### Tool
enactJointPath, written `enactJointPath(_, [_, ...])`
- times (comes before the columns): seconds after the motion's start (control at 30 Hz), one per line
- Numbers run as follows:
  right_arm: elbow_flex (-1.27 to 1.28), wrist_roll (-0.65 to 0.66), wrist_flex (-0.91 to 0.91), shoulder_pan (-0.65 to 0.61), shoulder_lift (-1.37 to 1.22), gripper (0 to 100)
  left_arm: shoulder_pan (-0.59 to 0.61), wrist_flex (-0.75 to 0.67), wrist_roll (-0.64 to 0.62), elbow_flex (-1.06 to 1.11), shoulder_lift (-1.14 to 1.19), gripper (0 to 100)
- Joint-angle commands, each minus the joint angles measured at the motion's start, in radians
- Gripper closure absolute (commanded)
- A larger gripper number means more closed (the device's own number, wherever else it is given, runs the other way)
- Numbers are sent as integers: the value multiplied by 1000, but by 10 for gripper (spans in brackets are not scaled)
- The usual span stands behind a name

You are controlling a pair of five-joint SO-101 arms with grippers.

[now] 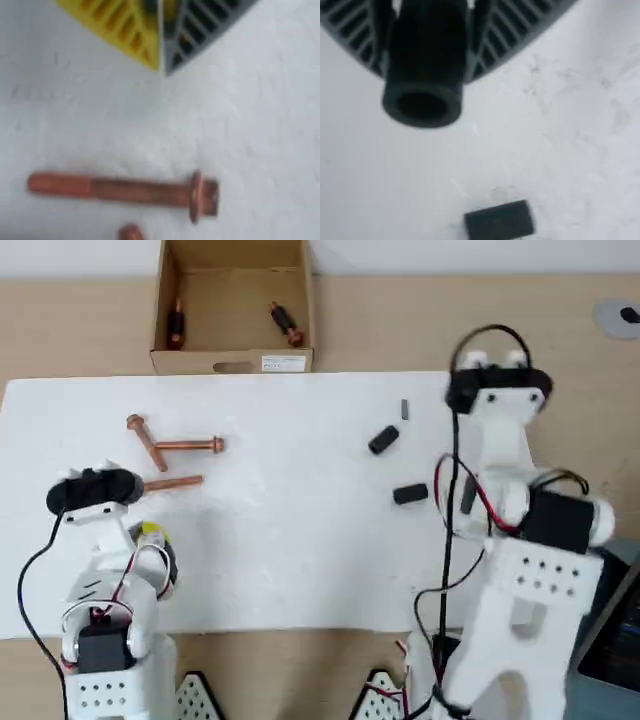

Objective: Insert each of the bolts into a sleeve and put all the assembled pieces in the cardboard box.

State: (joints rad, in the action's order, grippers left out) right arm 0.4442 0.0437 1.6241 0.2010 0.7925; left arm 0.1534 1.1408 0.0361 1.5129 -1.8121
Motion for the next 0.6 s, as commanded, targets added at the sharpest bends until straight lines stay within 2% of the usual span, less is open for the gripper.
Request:
enactJointPath(0.0, [64,-29,-44,41,113,988,2,28,21,-123,51,997])
enactJointPath(0.2, [168,-66,-52,48,282,989,3,35,26,-341,317,998])
enactJointPath(0.47, [291,-69,-84,50,418,989,3,48,28,-713,845,994])
enactJointPath(0.57, [294,-69,-84,50,432,989,2,98,48,-879,1052,993])
